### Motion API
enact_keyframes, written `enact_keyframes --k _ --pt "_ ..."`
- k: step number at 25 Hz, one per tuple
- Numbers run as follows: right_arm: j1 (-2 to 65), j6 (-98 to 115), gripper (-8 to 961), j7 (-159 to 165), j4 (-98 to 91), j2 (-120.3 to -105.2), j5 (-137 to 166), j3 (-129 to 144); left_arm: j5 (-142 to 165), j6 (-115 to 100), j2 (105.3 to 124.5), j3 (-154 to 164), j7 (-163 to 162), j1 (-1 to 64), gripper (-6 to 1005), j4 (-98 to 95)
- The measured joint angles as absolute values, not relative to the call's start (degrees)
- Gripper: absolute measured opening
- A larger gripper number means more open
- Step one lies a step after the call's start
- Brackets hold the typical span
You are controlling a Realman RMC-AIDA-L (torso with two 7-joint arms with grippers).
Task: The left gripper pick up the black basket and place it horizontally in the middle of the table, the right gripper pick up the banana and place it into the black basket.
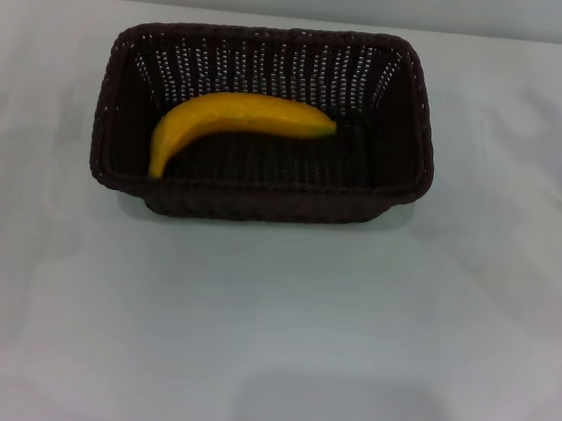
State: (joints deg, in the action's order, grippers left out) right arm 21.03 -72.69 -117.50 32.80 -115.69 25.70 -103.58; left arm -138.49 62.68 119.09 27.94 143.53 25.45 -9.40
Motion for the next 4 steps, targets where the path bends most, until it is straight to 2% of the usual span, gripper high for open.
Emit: enact_keyframes --k 4 --pt "18.92 -78.53 876 -136.98 24.95 -116.05 20.26 -103.49 -138.56 62.75 119.12 27.9 143.32 25.12 683 -9.31"
